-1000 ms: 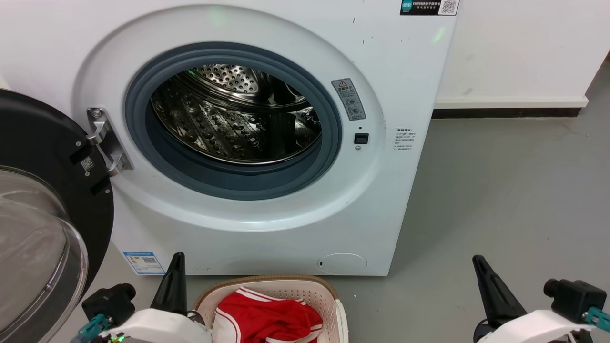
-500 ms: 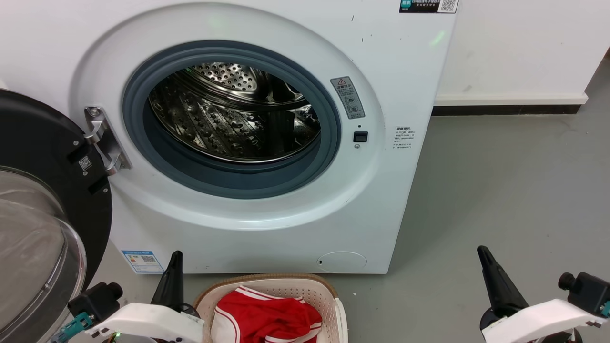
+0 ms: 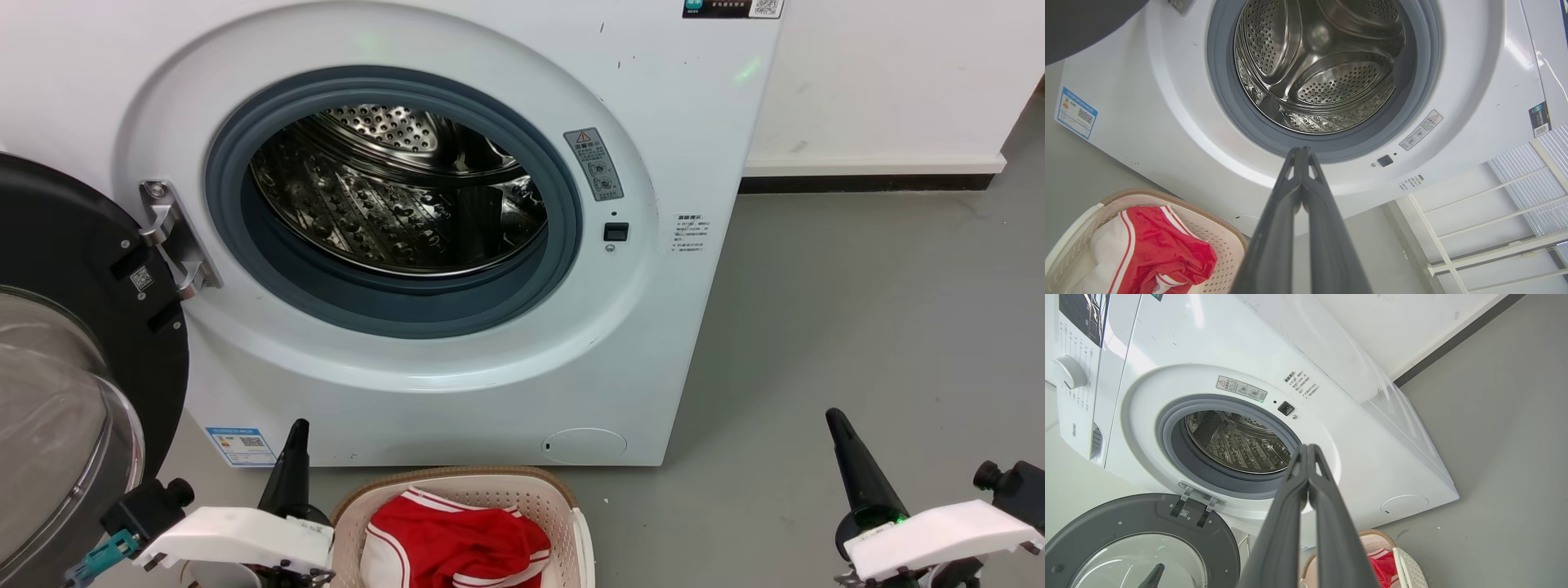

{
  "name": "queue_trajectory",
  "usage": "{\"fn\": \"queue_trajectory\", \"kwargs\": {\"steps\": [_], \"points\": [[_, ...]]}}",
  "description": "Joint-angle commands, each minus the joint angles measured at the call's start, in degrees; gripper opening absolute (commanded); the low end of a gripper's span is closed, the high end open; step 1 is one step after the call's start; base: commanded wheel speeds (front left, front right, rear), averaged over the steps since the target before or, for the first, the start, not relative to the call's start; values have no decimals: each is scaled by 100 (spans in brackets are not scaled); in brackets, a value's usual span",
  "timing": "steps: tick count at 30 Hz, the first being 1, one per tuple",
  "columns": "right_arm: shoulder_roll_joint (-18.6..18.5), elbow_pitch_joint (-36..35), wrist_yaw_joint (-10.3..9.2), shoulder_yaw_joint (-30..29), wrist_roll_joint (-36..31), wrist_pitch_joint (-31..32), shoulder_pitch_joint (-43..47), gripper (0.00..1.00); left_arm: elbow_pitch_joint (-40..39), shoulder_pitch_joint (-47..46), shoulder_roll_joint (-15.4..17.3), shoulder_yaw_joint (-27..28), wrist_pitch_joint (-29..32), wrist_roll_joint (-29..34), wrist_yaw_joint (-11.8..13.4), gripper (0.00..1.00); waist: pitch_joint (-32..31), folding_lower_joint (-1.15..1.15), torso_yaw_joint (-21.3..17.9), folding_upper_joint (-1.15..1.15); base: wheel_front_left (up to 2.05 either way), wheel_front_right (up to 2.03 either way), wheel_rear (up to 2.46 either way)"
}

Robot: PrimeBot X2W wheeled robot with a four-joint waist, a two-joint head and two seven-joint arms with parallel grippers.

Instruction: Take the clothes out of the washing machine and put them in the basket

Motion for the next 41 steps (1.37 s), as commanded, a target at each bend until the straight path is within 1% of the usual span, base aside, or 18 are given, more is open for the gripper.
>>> {"fn": "queue_trajectory", "kwargs": {"steps": [1, 21, 41], "points": [[-30, -4, 0, -31, 182, 9, -163, 0, -22, -142, 1, 46, 21, -150, -37, 0, 3, 0, -1, 0, 0, 0, 0], [-37, 311, 0, -144, 1533, 70, -415, 0, 190, -324, -69, 233, 259, -1403, -180, 0, 57, 0, -26, 0, 0, 0, 0], [-23, 575, -1, -261, 2591, 134, -604, 0, 362, -440, -111, 380, 452, -2402, -292, 0, 108, 0, -49, 0, 0, 0, 0]]}}
